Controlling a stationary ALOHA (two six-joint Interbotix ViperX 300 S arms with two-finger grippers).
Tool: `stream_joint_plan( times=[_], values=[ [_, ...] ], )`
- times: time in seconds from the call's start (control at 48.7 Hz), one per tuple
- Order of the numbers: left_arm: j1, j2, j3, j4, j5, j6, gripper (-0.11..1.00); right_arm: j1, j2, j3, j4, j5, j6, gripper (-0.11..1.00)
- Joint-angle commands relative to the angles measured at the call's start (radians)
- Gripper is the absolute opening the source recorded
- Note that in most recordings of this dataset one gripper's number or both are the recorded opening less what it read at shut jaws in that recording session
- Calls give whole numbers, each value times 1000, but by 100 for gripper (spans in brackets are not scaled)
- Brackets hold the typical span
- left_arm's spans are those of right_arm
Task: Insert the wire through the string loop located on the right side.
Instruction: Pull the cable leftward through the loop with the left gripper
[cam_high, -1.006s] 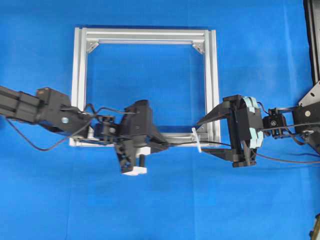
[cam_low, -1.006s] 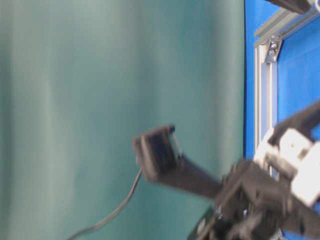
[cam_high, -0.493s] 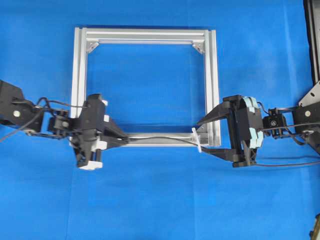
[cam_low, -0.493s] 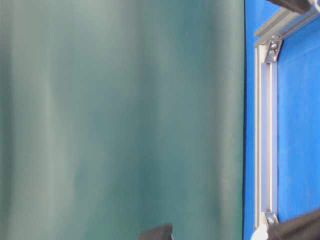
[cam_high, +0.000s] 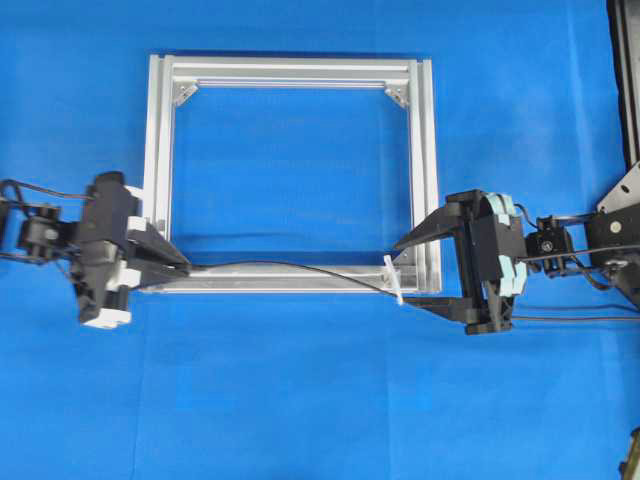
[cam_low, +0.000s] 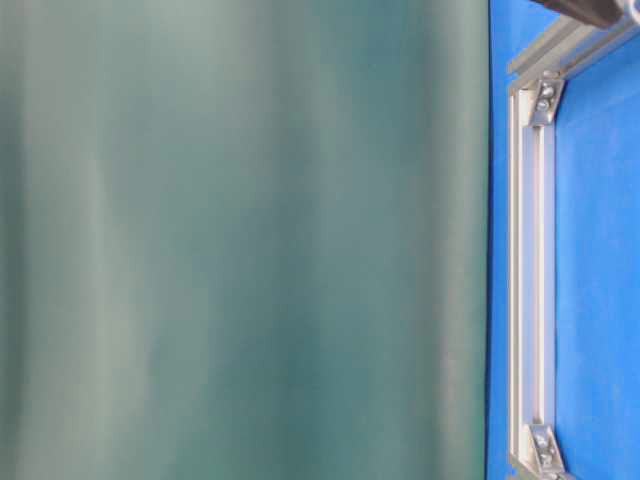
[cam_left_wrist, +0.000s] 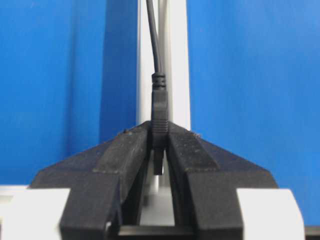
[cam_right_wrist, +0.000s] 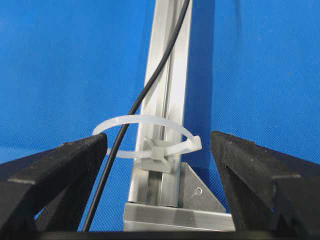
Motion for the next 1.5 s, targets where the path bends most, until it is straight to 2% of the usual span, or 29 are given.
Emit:
stream_joint_plan(
  times=[0.0,0.308,0.575,0.739,0.801,0.944,1.026,1.068,1.15,1.478],
  values=[
    [-15,-57,31,3,-2,-5,8,5,-15,-12,2,-3,2,90],
    [-49,-279,167,2,15,-5,8,3,-15,-14,2,-3,2,90],
    [-49,-423,178,2,176,-11,8,3,-14,-15,2,-3,2,90],
    [-49,-453,178,2,202,-11,9,3,-15,-18,2,-3,2,90],
    [-49,-456,179,2,209,-11,20,5,-14,-21,2,-3,2,90],
    [-49,-453,175,2,235,-11,64,3,-15,-26,2,-3,2,90],
    [-49,-451,173,2,241,-11,82,3,-15,-28,0,0,2,90],
    [-49,-451,173,2,242,-12,82,3,-15,-28,2,3,2,90],
    [-49,-451,172,2,244,-12,75,3,-15,-31,2,12,2,90],
    [-49,-463,167,2,264,-11,75,3,-20,-46,2,49,2,90]
  ],
)
